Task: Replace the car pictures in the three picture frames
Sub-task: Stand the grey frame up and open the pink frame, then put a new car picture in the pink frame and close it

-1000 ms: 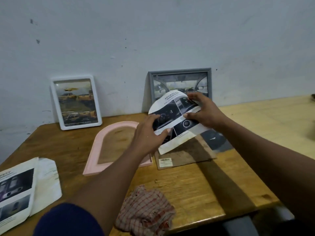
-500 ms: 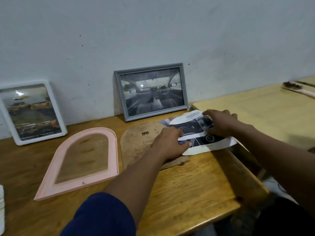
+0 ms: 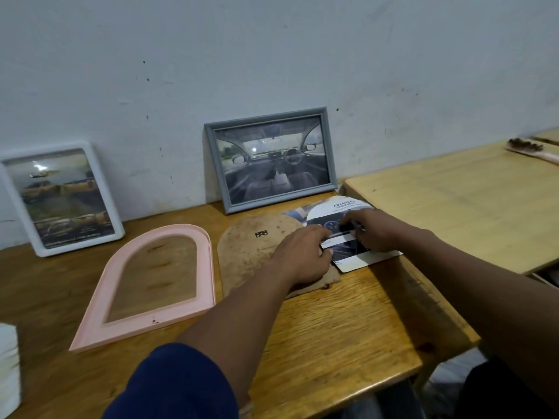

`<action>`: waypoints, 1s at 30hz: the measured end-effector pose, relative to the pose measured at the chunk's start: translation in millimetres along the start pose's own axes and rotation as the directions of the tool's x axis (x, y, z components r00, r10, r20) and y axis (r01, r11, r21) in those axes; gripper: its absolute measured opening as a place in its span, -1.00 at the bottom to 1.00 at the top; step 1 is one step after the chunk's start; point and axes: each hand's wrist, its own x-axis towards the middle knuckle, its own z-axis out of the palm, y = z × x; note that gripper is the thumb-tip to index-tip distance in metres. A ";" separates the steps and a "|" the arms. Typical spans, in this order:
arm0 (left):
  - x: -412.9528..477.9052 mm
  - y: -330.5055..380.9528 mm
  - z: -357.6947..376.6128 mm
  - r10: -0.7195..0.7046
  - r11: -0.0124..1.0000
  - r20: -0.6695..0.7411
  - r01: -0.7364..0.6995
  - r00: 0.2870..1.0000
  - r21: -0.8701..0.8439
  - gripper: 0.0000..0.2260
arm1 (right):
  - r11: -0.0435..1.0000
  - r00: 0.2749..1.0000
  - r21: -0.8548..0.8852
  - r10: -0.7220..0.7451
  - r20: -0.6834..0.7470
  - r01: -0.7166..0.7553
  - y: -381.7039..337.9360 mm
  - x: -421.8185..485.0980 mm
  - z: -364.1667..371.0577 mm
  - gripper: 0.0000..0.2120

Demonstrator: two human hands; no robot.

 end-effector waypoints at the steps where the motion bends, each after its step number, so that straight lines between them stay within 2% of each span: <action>1: -1.0 0.5 -0.5 -0.001 1.000 0.001 0.001 1.000 -0.001 -0.62 | 1.000 1.000 -0.004 0.005 0.001 -0.005 -0.7 0.3 0.6 -0.60; 9: -11.8 -2.7 -17.9 -0.079 0.996 -0.071 0.077 0.994 -0.037 -0.55 | 0.994 0.994 0.104 0.052 -0.098 -0.042 -20.4 1.1 2.4 -0.62; 12: -26.9 -17.7 -34.7 -0.116 0.993 -0.120 0.111 0.986 -0.042 -0.55 | 0.979 0.992 0.204 0.025 -0.127 0.002 -50.2 3.1 -2.1 -0.63; 16: -65.3 -49.8 -70.1 -0.228 0.974 -0.162 0.226 0.960 -0.031 -0.52 | 0.956 0.985 0.259 -0.103 -0.138 0.136 -115.4 12.7 1.2 -0.64; 23: -180.2 -125.2 -134.5 -0.477 0.875 -0.282 0.481 0.832 -0.062 -0.49 | 0.910 0.950 0.277 -0.306 -0.056 0.309 -270.0 20.7 28.1 -0.60; 26: -230.4 -150.3 -156.3 -0.583 0.807 -0.303 0.579 0.754 -0.114 -0.49 | 0.880 0.924 0.299 -0.383 -0.017 0.370 -332.3 16.8 43.6 -0.61; 28: -282.4 -174.7 -171.0 -0.674 0.726 -0.338 0.674 0.657 -0.135 -0.48 | 0.848 0.882 0.308 -0.469 0.052 0.432 -390.6 8.1 61.2 -0.59; 30: -304.4 -187.3 -172.4 -0.705 0.694 -0.347 0.702 0.619 -0.158 -0.49 | 0.837 0.858 0.328 -0.499 0.125 0.439 -412.0 1.5 70.0 -0.55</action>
